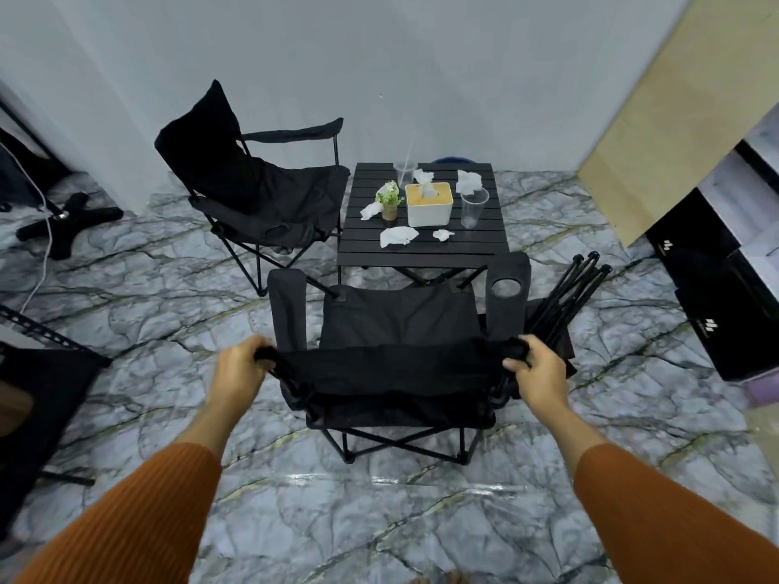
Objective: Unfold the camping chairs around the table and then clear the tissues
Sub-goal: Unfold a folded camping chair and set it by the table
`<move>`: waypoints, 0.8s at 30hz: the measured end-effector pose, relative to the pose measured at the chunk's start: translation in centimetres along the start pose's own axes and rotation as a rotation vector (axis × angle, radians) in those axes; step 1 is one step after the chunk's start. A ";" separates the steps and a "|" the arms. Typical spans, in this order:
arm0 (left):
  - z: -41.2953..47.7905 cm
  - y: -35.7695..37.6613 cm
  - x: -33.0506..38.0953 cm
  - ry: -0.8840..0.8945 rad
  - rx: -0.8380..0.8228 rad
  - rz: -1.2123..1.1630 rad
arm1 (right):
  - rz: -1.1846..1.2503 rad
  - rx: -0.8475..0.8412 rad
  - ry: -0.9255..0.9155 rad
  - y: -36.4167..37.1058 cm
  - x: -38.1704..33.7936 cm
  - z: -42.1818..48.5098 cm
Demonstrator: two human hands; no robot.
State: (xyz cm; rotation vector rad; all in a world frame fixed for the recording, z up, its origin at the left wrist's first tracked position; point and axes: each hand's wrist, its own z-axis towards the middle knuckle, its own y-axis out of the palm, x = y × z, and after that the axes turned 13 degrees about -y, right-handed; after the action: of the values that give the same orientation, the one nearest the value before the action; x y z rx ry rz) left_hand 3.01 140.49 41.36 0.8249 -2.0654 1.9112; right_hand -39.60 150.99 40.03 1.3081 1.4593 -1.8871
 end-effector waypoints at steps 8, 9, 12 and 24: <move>-2.5 2.1 -2.0 -0.012 -0.131 0.066 | -0.223 -0.210 -0.096 0.7 3.7 -4.9; -2.5 1.7 -1.9 0.003 -0.154 0.062 | -0.222 -0.207 -0.108 0.7 3.5 -4.8; -3.0 1.0 -1.8 0.030 -0.167 0.079 | -0.264 -0.233 -0.106 0.4 3.6 -4.7; -5.6 0.3 -1.8 -0.025 -0.241 0.083 | -0.315 -0.273 -0.068 -0.9 2.6 -5.2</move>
State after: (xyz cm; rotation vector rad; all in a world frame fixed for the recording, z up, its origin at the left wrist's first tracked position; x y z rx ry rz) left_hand 3.15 146.42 40.97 0.7201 -2.3200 1.6529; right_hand -39.33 156.59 38.19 0.9236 1.8969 -1.8106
